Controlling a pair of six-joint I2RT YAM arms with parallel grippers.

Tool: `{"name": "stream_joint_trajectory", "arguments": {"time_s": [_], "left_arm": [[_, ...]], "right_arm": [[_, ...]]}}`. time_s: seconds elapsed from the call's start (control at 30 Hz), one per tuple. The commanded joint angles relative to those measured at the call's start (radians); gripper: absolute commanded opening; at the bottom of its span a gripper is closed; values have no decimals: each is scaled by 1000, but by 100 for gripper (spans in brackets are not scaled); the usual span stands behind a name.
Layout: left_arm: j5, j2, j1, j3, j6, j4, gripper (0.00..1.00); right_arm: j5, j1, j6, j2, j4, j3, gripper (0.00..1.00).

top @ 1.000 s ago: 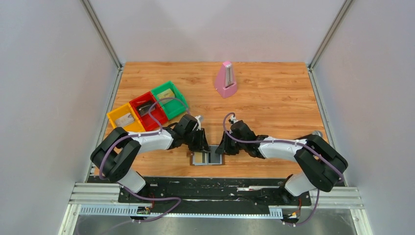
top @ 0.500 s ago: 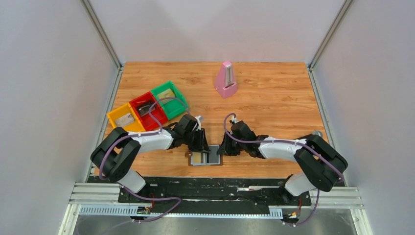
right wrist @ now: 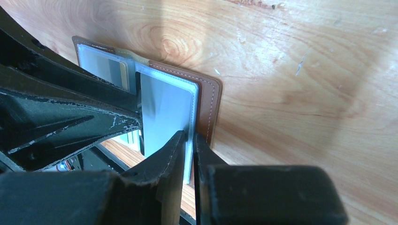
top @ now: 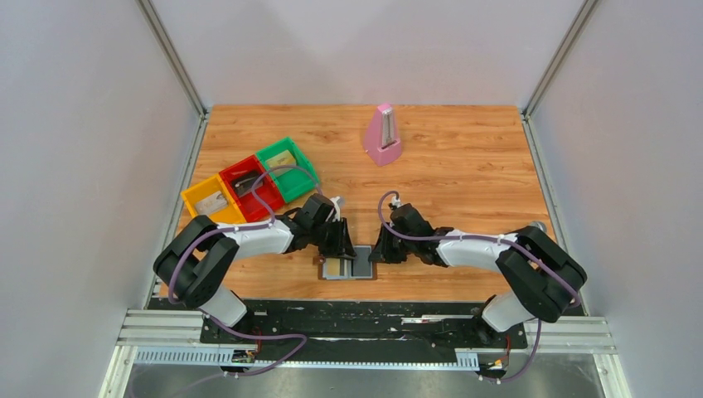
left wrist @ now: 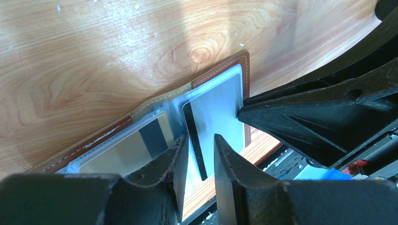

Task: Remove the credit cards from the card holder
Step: Remove the credit card from the card holder.

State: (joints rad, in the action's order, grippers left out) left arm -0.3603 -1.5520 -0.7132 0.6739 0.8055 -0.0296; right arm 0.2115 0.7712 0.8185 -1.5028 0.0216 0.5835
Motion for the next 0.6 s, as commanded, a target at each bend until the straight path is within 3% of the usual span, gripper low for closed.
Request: {"name": "stream_joint_trajectory", "arguments": {"time_s": [0.0,0.23,0.57], "left_arm": [[23,38,-6,26,-23,-44,35],[43,98,-6,53,-46,-99,35],[56,85,-6,47,-58,-111,35]], "right_arm": [[-58,4,-31,12,-119,21,16],[-27,8,-38,127,-160,69,19],[-18,36,-41,106,-133,108,19]]}}
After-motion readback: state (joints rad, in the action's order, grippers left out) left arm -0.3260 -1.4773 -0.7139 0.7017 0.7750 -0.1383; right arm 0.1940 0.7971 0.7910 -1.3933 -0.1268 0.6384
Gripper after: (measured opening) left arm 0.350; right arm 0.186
